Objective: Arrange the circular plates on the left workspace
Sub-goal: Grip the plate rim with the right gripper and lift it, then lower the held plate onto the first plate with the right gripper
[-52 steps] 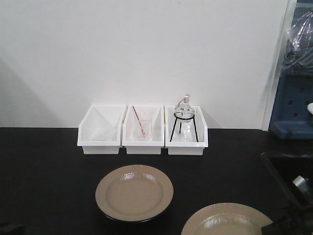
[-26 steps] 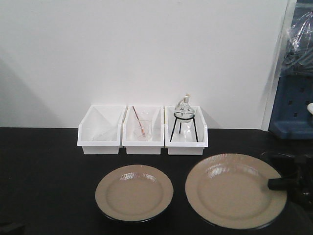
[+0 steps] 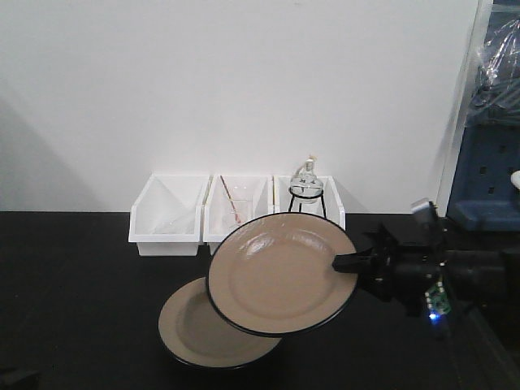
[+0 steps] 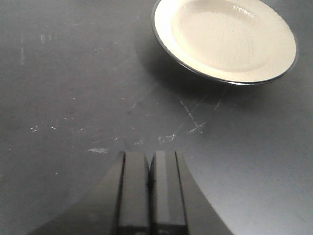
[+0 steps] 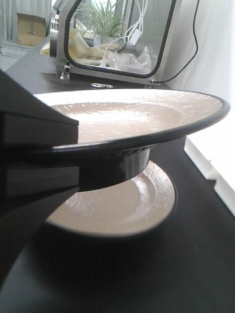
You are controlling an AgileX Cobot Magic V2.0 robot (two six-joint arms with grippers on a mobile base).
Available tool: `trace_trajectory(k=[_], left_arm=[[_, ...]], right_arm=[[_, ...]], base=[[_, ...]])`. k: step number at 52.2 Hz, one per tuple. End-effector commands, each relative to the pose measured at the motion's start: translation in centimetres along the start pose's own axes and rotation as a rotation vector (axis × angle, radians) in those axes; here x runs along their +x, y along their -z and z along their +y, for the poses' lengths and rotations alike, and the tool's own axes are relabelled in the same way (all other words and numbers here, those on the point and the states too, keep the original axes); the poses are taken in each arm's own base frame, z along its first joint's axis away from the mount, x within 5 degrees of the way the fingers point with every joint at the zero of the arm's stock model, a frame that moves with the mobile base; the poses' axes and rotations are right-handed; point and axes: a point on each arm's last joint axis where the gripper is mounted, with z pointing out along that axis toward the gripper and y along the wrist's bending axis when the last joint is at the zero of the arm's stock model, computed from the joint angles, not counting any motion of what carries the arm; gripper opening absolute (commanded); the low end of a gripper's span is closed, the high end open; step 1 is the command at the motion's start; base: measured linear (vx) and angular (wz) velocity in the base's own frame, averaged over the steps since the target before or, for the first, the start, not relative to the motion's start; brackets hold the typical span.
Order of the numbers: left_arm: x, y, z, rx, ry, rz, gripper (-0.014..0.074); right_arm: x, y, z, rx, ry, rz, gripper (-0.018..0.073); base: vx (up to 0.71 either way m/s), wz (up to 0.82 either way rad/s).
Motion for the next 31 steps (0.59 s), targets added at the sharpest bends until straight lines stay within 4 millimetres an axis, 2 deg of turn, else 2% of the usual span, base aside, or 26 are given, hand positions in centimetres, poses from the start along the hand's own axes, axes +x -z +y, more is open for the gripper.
trace_trajectory(k=[1,9,17,31], left_arm=[[-1.3,0.8,-0.1,-0.012,0.019,-0.067,0.0],[-1.3,0.8,-0.1,-0.012,0.019,-0.067,0.0],[-1.3,0.8,-0.1,-0.01,0.019,-0.066,0.0],[-1.2,0.8,-0.1,-0.007,0.019,-0.065,0.0]], right_arm=[[-0.7,-0.6,3.9,-0.138,-0.034,-0.071,-0.0006],[0.2,-4.4,3.5,-0.143,-0.064,-0.039,-0.0006],[0.7,-7.3,2.6,-0.126,-0.071,-0.016,-0.0006],[0.9,-9.2,0.8,-0.102,-0.089,-0.005,0.0013]], base=[[0.0,0.0],[0.0,0.0],[0.0,0.0],[0.0,0.0]])
